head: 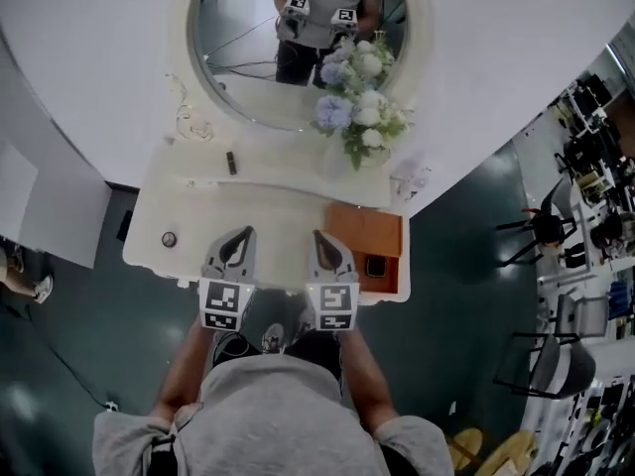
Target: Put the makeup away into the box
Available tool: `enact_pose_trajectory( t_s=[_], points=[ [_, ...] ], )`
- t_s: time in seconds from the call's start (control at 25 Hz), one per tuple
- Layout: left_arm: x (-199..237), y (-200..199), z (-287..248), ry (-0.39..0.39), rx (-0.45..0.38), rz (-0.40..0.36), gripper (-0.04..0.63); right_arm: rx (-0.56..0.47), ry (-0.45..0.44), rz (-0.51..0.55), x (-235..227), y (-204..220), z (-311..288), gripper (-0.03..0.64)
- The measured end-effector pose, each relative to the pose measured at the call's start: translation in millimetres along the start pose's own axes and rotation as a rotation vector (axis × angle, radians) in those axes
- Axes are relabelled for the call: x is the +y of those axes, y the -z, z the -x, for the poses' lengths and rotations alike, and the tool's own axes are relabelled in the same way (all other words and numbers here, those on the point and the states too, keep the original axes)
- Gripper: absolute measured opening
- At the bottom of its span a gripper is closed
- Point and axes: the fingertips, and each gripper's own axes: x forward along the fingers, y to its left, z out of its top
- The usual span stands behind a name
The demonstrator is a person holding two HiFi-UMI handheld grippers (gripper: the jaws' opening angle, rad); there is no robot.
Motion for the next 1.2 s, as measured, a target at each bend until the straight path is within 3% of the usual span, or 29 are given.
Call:
enact_pose_trajectory(
  t_s=[0.52,0.96,1.2],
  points=[
    [113,26,29,-0.298,0.014,0.098,0.001,0.012,-0.260,0.073,91,-18,-102,0.014],
    [168,78,-14,-0.422,0.119,0.164,0.001,0.098,-0.387,0.113,108,14,-213,0.014],
    [194,110,-30,-0.475,0.175,0.203,0.001,0.201,-0.435,0.113,118,45,-266,0.015]
  ],
)
